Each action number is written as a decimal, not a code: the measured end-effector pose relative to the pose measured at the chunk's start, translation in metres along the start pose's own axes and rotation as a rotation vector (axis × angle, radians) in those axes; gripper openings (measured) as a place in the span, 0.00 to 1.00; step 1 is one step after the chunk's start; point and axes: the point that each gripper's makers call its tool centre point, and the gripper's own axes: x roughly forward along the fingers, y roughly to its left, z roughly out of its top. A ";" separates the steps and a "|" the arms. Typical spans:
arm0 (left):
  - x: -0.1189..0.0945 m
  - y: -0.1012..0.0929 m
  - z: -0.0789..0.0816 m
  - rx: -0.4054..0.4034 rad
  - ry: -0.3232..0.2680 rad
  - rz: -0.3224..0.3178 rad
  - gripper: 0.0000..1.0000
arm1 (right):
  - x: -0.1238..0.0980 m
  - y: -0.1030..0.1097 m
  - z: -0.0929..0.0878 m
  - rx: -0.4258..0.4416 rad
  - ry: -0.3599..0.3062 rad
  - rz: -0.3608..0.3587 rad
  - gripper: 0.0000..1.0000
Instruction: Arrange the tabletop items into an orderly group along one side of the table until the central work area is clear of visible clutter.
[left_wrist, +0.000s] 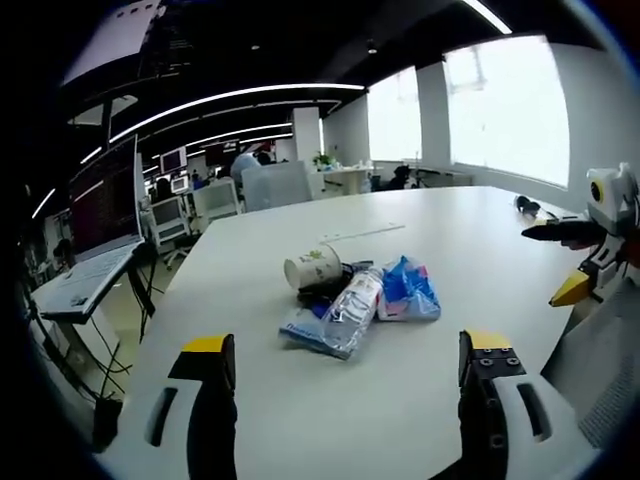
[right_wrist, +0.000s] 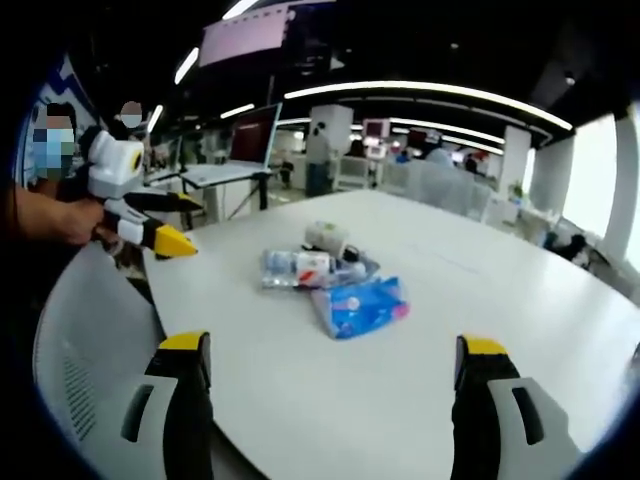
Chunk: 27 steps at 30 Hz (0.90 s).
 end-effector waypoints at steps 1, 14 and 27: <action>0.000 0.000 -0.001 -0.005 0.000 0.002 0.92 | 0.001 0.001 -0.001 0.000 0.007 0.004 1.00; -0.003 -0.002 0.001 0.001 -0.007 0.004 0.92 | 0.005 0.011 -0.001 -0.011 0.013 0.023 1.00; 0.000 -0.002 0.002 -0.008 -0.012 0.008 0.92 | -0.002 0.002 -0.009 0.005 0.019 0.001 1.00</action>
